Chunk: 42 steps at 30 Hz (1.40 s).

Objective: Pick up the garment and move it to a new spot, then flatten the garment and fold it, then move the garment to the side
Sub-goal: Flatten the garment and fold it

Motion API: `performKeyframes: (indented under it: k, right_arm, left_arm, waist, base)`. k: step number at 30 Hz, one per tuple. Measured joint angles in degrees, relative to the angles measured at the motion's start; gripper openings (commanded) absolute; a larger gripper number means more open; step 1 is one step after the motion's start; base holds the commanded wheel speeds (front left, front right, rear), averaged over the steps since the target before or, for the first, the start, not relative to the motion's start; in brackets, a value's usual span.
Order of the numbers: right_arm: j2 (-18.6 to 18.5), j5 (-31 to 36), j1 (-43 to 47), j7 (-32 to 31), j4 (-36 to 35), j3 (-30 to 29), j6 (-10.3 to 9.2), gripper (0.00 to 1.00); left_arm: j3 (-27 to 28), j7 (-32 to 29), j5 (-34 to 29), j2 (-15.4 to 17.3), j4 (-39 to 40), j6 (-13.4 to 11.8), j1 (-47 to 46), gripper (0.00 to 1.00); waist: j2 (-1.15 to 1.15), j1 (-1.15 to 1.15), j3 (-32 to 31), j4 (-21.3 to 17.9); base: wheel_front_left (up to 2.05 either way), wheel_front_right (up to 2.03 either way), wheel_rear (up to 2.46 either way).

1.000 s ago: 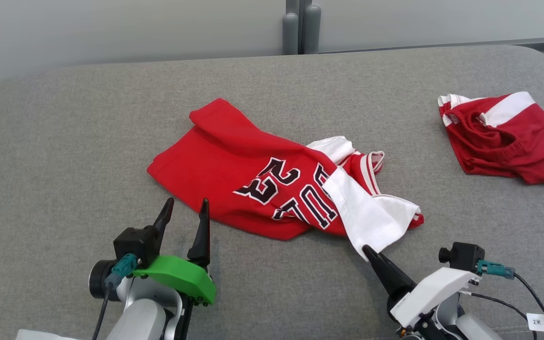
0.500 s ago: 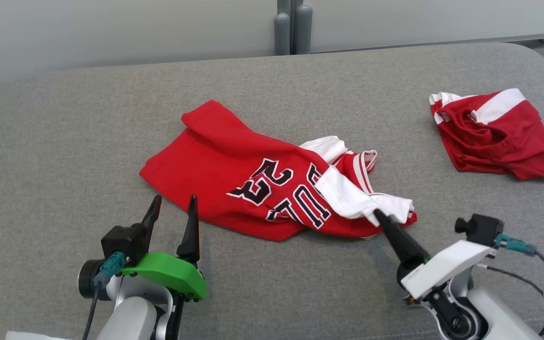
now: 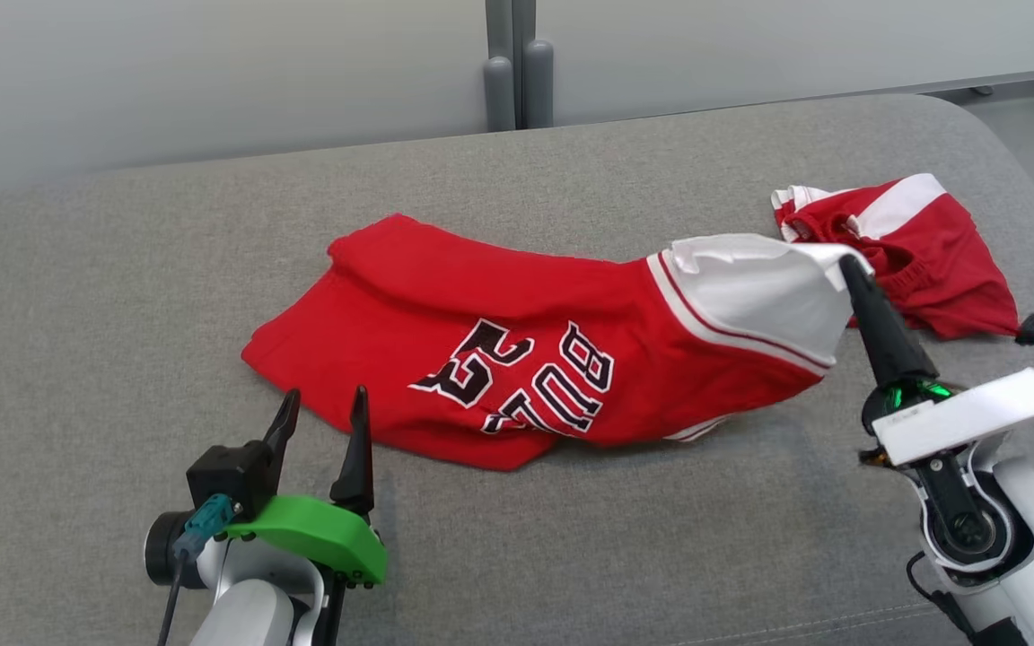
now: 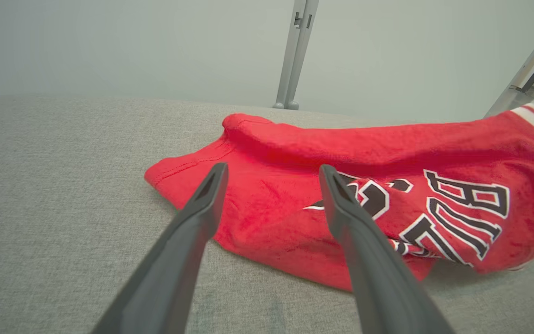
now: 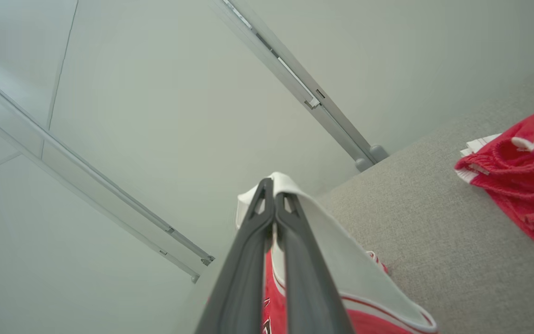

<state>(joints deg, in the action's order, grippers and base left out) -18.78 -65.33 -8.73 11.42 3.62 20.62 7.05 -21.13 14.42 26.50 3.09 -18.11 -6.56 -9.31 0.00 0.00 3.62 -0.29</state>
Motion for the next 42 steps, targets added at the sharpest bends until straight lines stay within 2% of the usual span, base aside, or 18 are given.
performKeyframes:
  k: [5,8,14,19,22,25,30,39,42]
  right_arm:
    - [-1.5,-1.4,-1.4,0.5,-4.6,-1.5,0.0,0.0]
    - [-2.3,-2.1,-1.5,-0.3,-7.6,0.5,0.0,0.0]
    - [-2.5,-3.0,-0.6,-7.9,-12.0,13.5,0.0,0.0]
    - [-1.3,-5.1,3.5,-15.3,-13.8,25.2,0.0,0.0]
    - [-3.5,-5.7,6.9,-19.6,-11.8,28.4,0.01,0.0]
    - [-8.6,-4.2,9.5,-23.0,-7.5,29.7,-0.08,0.0]
    - [-14.6,-0.5,10.5,-24.1,-1.8,27.1,-3.6,0.0]
    - [-18.6,3.5,10.4,-19.7,6.1,20.8,-9.35,0.0]
    - [-18.6,3.5,10.3,-16.6,7.7,18.1,-10.82,0.0]
  left_arm:
    - [-0.5,0.0,0.0,-0.1,0.0,0.0,0.0,1.0]
    - [-0.5,0.0,0.0,-0.1,0.0,0.0,0.2,1.0]
    - [0.7,0.0,0.0,-0.1,0.1,0.0,1.4,1.0]
    - [2.6,0.0,0.3,-0.1,0.5,0.0,1.7,1.0]
    - [3.0,0.0,0.4,-0.2,0.8,0.0,1.9,1.0]
    - [3.7,0.0,0.4,-0.2,1.4,0.0,2.4,1.0]
    - [4.1,0.0,0.4,-0.2,1.7,0.0,3.1,1.0]
    - [2.9,0.0,0.0,-0.2,1.9,-0.1,3.5,1.0]
    - [2.5,0.0,0.0,-0.2,1.9,-0.1,3.5,1.0]
  waist:
    - [0.0,0.0,-0.9,-0.2]
    - [0.0,0.0,-1.2,-0.2]
    - [0.0,0.0,-1.9,-0.4]
    - [0.0,0.0,-2.6,-1.1]
    - [0.0,0.0,-3.0,-1.6]
    - [0.0,0.0,-3.2,-2.3]
    - [0.0,0.0,-3.4,-3.9]
    - [0.0,0.0,-3.3,-6.1]
    - [0.0,0.0,-3.1,-6.1]
  base:
    - [0.0,0.0,0.0]
    - [0.0,0.0,0.0]
    - [0.0,0.0,0.0]
    - [0.0,0.0,0.0]
    - [0.0,0.0,0.0]
    - [0.0,0.0,0.0]
    - [0.0,0.0,0.0]
    - [0.0,0.0,0.0]
    - [0.0,0.0,0.0]
